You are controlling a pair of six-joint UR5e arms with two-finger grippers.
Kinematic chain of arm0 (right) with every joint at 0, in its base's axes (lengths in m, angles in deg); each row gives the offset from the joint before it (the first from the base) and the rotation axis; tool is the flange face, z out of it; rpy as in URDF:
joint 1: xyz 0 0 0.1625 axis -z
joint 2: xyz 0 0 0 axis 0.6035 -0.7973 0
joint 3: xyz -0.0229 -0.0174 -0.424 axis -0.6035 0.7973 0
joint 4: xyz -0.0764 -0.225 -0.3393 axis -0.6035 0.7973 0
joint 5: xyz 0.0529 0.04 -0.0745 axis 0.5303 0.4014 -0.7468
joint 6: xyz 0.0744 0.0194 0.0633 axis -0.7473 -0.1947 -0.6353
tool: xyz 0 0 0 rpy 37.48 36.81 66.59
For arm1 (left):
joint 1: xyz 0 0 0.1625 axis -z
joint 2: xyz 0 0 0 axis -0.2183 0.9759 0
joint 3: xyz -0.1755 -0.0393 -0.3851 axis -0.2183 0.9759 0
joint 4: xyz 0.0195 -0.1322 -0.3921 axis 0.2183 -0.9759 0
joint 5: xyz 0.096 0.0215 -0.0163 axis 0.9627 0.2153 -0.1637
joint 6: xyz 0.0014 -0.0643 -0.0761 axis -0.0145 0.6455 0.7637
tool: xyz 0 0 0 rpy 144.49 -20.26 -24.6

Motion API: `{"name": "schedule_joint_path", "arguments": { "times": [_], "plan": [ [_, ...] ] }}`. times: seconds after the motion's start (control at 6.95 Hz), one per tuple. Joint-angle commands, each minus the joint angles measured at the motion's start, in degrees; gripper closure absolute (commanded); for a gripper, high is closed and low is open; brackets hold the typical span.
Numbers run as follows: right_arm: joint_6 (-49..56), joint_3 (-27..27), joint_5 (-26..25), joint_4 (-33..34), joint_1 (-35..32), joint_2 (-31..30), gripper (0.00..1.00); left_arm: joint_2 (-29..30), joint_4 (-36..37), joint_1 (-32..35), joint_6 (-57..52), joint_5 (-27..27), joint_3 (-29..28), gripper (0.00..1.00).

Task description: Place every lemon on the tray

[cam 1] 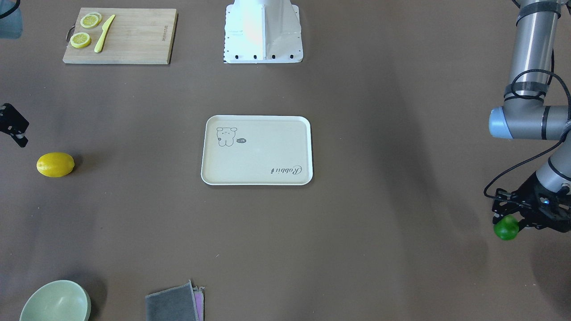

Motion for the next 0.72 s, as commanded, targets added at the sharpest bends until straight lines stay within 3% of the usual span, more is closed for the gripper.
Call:
{"name": "schedule_joint_path", "arguments": {
  "times": [0.0,0.43,0.58],
  "plan": [
    [0.08,0.24,0.00,0.09,0.00,0.00,0.00,0.29,0.02,-2.73,11.89,-2.44,7.30,1.00],
    [0.43,0.42,0.00,0.09,0.00,0.00,0.00,1.60,-0.95,-15.45,35.58,-2.27,18.91,1.00],
    [0.70,0.42,0.00,0.09,0.00,-0.09,0.00,3.26,-0.78,-18.63,41.85,-1.48,20.34,1.00]
  ]
}}
